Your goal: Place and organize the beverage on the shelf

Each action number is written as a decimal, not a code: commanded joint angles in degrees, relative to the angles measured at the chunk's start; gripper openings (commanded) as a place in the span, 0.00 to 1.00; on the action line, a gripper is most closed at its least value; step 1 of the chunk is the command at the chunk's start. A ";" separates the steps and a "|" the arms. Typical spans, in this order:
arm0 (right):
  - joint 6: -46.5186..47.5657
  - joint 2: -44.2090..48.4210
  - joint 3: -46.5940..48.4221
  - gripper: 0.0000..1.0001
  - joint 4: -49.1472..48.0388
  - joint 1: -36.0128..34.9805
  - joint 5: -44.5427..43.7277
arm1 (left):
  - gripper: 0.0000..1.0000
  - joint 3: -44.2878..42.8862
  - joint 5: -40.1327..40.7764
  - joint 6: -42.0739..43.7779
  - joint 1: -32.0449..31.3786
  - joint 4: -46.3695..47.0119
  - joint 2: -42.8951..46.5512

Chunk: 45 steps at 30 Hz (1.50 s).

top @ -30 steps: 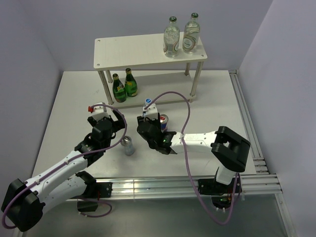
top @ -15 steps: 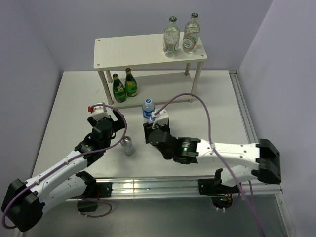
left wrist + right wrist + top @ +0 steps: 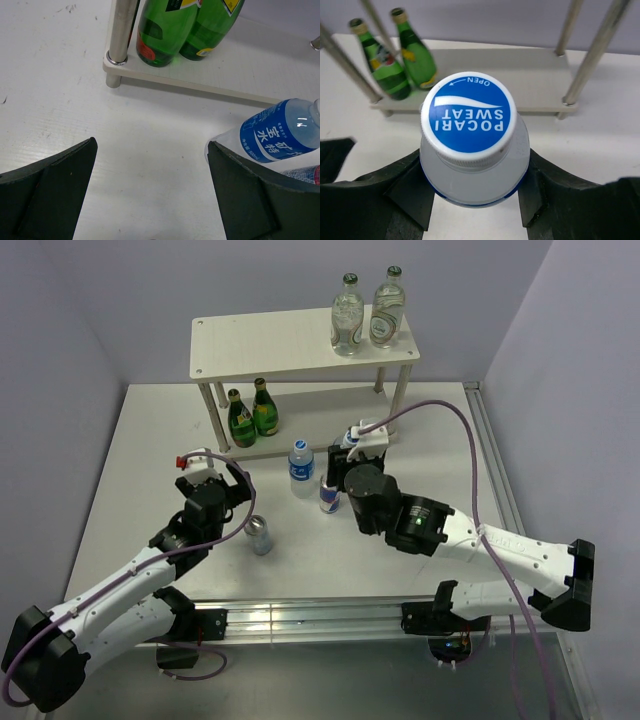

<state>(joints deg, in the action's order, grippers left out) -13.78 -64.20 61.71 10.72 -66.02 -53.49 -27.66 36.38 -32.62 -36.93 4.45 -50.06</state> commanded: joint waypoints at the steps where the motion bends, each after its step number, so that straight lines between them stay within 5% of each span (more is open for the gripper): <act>1: 3.15 3.29 2.10 0.00 -10.01 5.89 0.13 | 0.99 0.24 1.24 -0.16 0.28 0.03 0.85; 14: 4.29 -1.27 2.54 0.00 -17.31 20.39 8.49 | 0.99 -0.29 1.41 0.19 0.28 0.65 -1.26; 27: 0.51 -19.89 5.78 0.00 -30.49 33.49 16.93 | 0.99 -0.64 1.15 0.45 0.28 1.26 -3.37; 45: 2.36 -38.88 21.95 0.00 -32.70 39.65 19.57 | 0.99 -1.17 1.15 1.16 0.54 1.97 -5.57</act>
<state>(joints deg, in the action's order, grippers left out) -11.84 -103.11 77.87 -12.56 -27.42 -32.97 -27.42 36.95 -32.18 -36.71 4.84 -55.40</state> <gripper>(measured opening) 0.632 0.994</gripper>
